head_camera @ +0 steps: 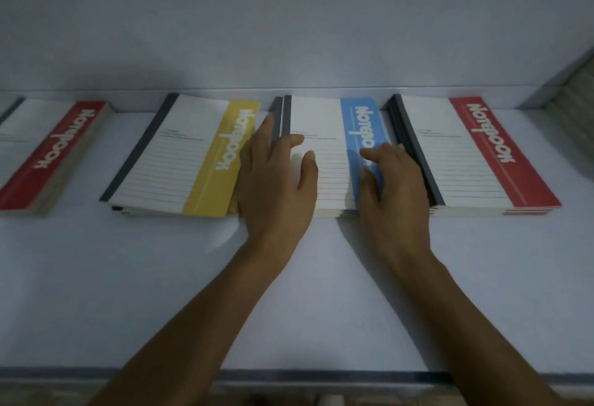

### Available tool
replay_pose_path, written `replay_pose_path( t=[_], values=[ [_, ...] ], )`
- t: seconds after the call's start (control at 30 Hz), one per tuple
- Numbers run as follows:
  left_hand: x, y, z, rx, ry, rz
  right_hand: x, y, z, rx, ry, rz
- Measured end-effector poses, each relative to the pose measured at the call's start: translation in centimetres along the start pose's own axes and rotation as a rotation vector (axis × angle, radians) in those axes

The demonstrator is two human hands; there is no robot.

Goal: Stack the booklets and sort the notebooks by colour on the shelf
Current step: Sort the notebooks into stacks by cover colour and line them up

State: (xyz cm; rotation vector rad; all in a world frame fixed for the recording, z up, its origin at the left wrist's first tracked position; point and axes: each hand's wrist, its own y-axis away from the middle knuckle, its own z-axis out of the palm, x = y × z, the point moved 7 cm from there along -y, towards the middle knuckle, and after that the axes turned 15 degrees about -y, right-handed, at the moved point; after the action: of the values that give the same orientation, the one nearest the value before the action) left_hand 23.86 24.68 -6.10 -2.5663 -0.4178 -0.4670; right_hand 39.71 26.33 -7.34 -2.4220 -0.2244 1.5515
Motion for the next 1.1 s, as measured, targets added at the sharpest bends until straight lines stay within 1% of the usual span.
replay_pose_path(
  t=[0.1,0.17,0.23,0.27,0.33,0.4,0.5,0.67,0.73,0.8,0.87,0.9,0.97,1.03,1.1],
  values=[
    [0.8,0.4,-2.7,0.102,0.075,0.12,-1.1,0.0,-0.5,-0.022,0.124,-0.05],
    [0.4,0.2,-4.4,0.112,0.115,0.201,-2.4,-0.1,-1.1,-0.013,0.104,-0.057],
    [-1.5,-0.2,-6.5,0.117,0.139,0.228,-4.5,0.1,-0.8,0.01,0.04,-0.077],
    [-3.0,-0.4,-7.5,0.123,0.141,0.22,-5.8,0.4,0.0,0.006,0.021,-0.101],
    [-6.9,-0.8,-9.4,0.151,0.107,0.192,-8.5,1.5,3.1,-0.056,0.039,-0.16],
    [-11.5,-1.2,-11.4,0.181,0.047,0.167,-11.1,3.1,7.3,-0.136,0.057,-0.216],
    [-19.3,-2.1,-14.7,0.202,0.035,0.107,-15.0,5.8,13.7,-0.196,0.071,-0.284],
    [-33.0,-3.9,-19.4,0.239,0.04,-0.075,-19.7,8.7,24.6,-0.283,0.048,-0.252],
    [-37.2,-4.9,-19.9,0.184,0.042,-0.133,-21.1,8.6,28.4,-0.287,0.033,-0.226],
    [-40.0,-5.8,-18.6,0.019,0.008,-0.161,-21.6,8.0,31.7,-0.27,0.059,-0.172],
    [-40.9,-5.9,-16.3,-0.145,-0.143,-0.115,-20.9,7.6,34.1,-0.273,0.046,-0.048],
    [-41.0,-5.8,-15.5,-0.189,-0.204,-0.087,-20.3,7.7,34.8,-0.265,0.01,0.021],
    [-41.1,-5.9,-14.9,-0.224,-0.219,-0.082,-19.2,8.0,35.2,-0.201,0.026,0.081],
    [-41.4,-6.0,-14.8,-0.223,-0.178,-0.09,-18.3,8.2,34.9,-0.122,0.2,0.077],
    [-41.4,-6.2,-14.9,-0.21,-0.15,-0.096,-18.0,8.0,34.6,-0.074,0.289,0.092]
  ],
)
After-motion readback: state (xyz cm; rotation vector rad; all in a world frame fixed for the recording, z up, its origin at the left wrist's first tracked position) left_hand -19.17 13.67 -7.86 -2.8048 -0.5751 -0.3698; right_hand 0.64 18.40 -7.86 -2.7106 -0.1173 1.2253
